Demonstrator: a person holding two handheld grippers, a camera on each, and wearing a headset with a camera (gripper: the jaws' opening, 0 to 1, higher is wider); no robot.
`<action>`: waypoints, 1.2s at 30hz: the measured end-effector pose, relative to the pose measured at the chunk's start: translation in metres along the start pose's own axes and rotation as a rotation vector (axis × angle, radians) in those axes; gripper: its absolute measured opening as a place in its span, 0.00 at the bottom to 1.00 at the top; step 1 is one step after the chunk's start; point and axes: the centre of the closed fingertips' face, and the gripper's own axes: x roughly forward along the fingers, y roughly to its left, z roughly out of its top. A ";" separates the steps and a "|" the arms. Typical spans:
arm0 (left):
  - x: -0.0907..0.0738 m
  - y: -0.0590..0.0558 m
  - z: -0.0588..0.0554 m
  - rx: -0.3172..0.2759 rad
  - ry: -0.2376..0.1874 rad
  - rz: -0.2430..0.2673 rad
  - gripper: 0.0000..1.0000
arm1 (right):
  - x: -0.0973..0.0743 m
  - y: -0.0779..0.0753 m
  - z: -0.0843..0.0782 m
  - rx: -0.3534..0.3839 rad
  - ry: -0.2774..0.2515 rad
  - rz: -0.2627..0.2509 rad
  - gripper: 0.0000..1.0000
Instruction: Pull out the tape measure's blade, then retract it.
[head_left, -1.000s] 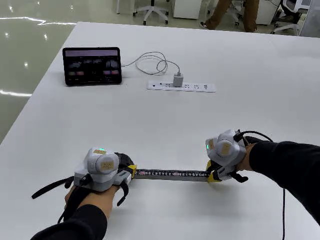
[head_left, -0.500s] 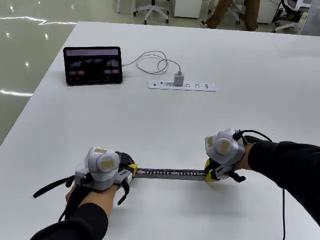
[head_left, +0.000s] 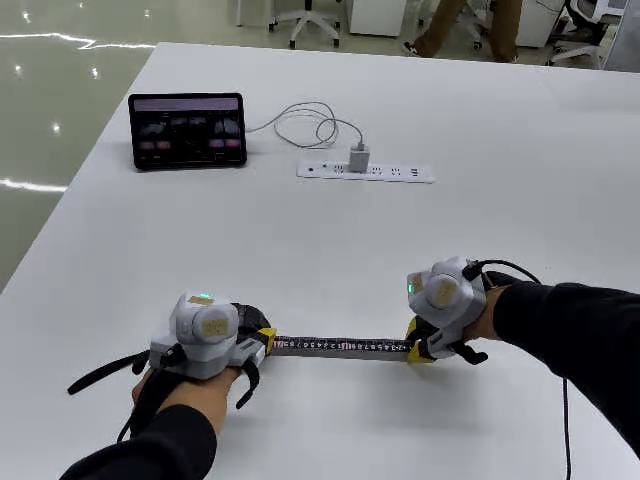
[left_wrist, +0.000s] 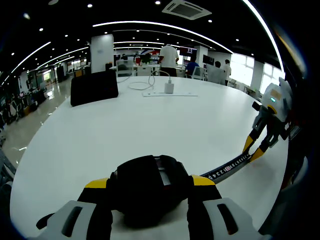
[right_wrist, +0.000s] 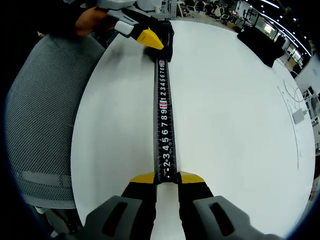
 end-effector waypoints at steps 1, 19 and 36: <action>0.000 0.000 0.000 0.000 0.000 0.000 0.56 | 0.000 0.000 0.001 0.000 0.000 0.000 0.12; 0.000 0.000 0.000 -0.009 0.002 -0.004 0.56 | 0.003 0.001 0.011 -0.003 -0.011 0.000 0.12; 0.000 0.000 0.000 -0.007 0.005 -0.004 0.56 | 0.008 0.004 0.030 -0.025 -0.040 0.003 0.12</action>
